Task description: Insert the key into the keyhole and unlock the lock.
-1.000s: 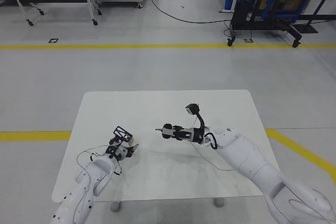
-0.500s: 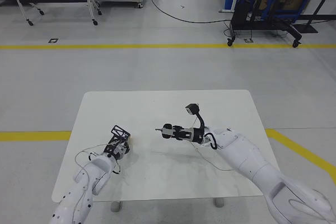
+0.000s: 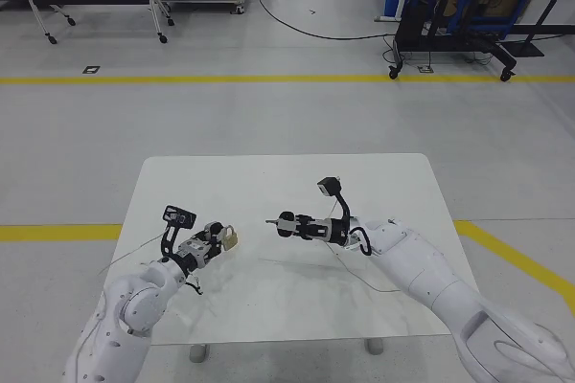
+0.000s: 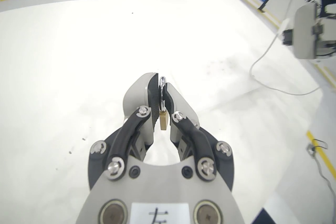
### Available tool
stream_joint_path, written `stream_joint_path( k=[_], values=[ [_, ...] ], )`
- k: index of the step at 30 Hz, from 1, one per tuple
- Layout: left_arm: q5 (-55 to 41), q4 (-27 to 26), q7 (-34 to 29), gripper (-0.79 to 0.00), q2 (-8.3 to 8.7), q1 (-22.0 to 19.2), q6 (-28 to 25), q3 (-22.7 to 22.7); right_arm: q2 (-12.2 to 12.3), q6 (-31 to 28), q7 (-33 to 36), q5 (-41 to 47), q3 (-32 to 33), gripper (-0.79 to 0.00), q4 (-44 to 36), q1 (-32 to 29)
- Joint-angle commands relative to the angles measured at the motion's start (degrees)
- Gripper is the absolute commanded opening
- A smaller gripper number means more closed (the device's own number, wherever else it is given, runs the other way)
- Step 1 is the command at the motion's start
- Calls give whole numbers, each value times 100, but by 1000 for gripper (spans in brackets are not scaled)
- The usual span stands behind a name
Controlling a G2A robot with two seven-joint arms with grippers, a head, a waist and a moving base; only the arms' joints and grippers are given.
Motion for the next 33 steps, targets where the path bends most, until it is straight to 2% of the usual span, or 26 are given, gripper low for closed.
stream_joint_path(
  k=[1,3,7,11,15,23,33],
  values=[
    [-510,-24,-144,-785,11,24,-190,-66,0,0,0,0,0,-785,0,0],
    [-572,-52,-220,-785,28,21,-198,-140,0,0,0,0,0,-785,0,0],
    [551,-202,179,-785,51,38,81,-129,0,0,0,0,0,-785,0,0],
    [1770,-240,857,-785,25,116,506,208,0,0,0,0,0,-785,0,0],
    [2352,-127,1034,-785,-16,86,927,529,0,0,0,0,0,-785,0,0],
    [2708,55,763,-785,-48,-23,1181,755,0,0,0,0,0,-785,0,0],
    [2770,53,588,-785,-37,3,1130,695,0,0,0,0,0,-785,0,0]
  ],
)
